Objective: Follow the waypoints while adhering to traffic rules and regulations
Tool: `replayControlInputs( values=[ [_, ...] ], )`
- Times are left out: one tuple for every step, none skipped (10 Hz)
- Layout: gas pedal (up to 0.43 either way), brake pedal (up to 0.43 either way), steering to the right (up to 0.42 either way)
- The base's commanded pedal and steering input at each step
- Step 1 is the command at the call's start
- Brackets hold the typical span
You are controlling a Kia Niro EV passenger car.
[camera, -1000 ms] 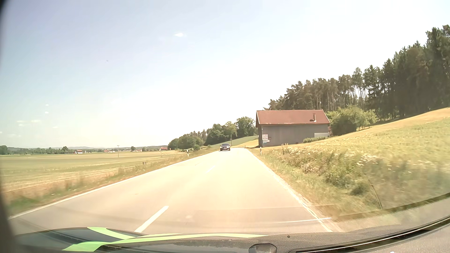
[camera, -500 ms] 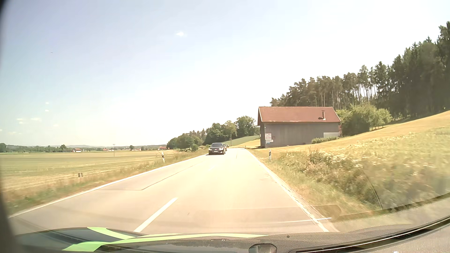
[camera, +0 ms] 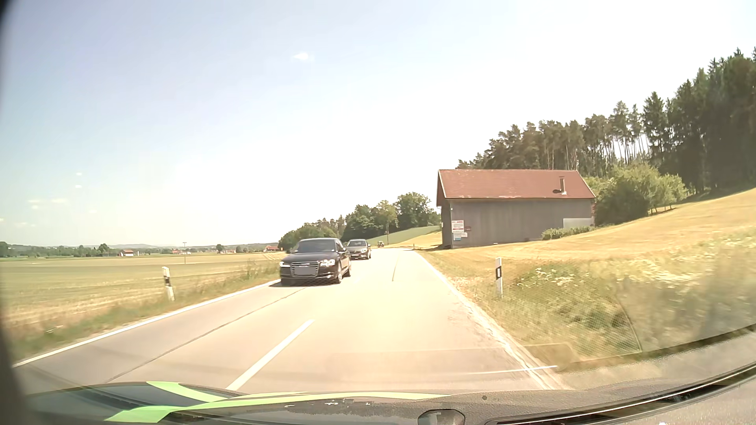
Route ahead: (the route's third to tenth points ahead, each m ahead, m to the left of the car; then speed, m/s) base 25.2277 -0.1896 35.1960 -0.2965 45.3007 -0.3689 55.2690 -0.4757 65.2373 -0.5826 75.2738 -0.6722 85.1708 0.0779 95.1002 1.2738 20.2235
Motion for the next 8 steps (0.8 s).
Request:
replayControlInputs(
  values=[
    [0.169,0.000,-0.008],
    [0.169,0.000,-0.009],
    [0.169,0.000,-0.009],
    [0.177,0.000,-0.008],
    [0.189,0.000,-0.007],
    [0.197,0.000,-0.007],
    [0.197,0.000,-0.006],
    [0.189,0.000,-0.005]
  ],
)
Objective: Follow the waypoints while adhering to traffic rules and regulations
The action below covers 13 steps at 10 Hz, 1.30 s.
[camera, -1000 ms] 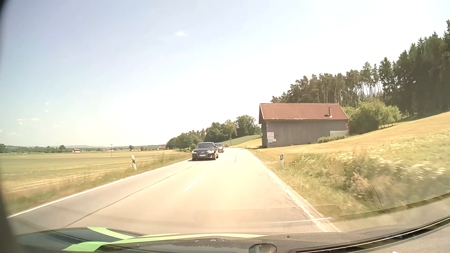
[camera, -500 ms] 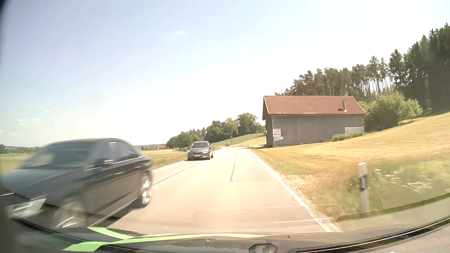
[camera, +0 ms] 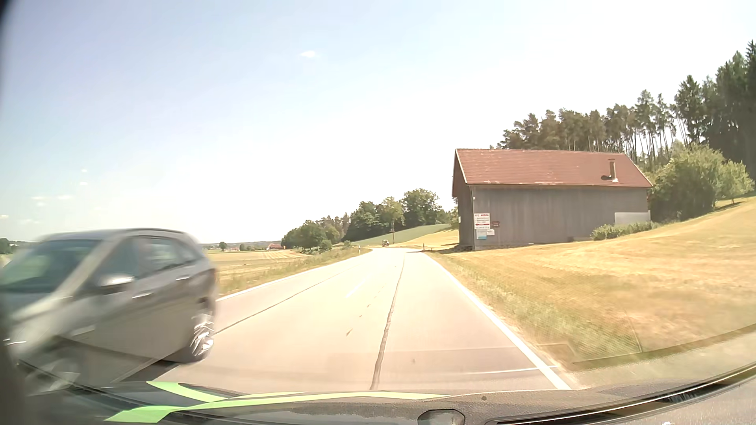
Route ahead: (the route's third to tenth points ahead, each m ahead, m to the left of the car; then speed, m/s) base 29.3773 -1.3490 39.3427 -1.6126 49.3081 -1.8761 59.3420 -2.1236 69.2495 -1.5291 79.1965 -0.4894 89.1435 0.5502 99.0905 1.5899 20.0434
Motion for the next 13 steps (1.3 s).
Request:
replayControlInputs(
  values=[
    [0.189,0.000,-0.003],
    [0.189,0.000,0.000],
    [0.189,0.000,0.001],
    [0.197,0.000,0.001],
    [0.209,0.000,0.001],
    [0.209,0.000,0.000],
    [0.220,0.000,0.001],
    [0.220,0.000,0.001],
    [0.189,0.000,0.000],
    [0.177,0.000,0.000],
    [0.177,0.000,0.000],
    [0.177,0.000,0.000],
    [0.177,0.000,0.000]
  ],
)
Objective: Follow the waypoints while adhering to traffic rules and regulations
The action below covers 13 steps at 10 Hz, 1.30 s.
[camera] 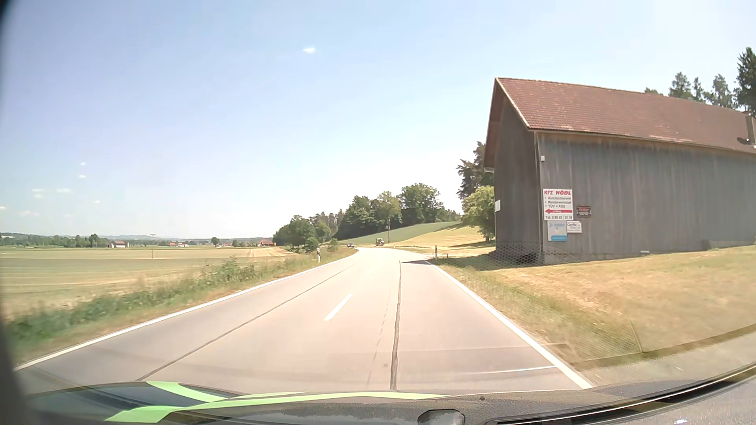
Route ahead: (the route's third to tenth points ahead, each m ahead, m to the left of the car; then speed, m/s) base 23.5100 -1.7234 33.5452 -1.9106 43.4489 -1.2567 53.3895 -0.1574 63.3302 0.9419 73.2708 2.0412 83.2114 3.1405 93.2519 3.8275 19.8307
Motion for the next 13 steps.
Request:
replayControlInputs(
  values=[
    [0.150,0.000,0.001],
    [0.150,0.000,0.001],
    [0.150,0.000,0.000],
    [0.150,0.000,-0.001],
    [0.157,0.000,-0.003],
    [0.169,0.000,-0.005],
    [0.197,0.000,-0.006],
    [0.197,0.000,-0.007],
    [0.197,0.000,-0.007],
    [0.197,0.000,-0.007],
    [0.197,0.000,-0.007],
    [0.197,0.000,-0.007],
    [0.197,0.000,-0.007]
  ],
)
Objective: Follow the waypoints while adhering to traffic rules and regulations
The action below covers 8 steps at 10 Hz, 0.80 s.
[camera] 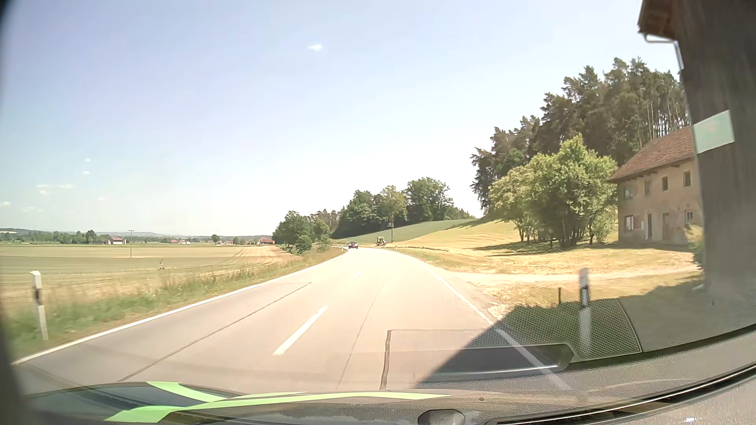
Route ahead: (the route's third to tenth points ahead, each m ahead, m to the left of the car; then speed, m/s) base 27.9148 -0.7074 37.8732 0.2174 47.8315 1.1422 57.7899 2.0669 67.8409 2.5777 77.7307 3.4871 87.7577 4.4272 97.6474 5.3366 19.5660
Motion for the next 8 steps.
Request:
replayControlInputs(
  values=[
    [0.197,0.000,-0.007],
    [0.197,0.000,-0.008],
    [0.197,0.000,-0.008],
    [0.197,0.000,-0.009],
    [0.189,0.000,-0.010],
    [0.189,0.000,-0.010],
    [0.189,0.000,-0.010],
    [0.197,0.000,-0.010]
  ],
)
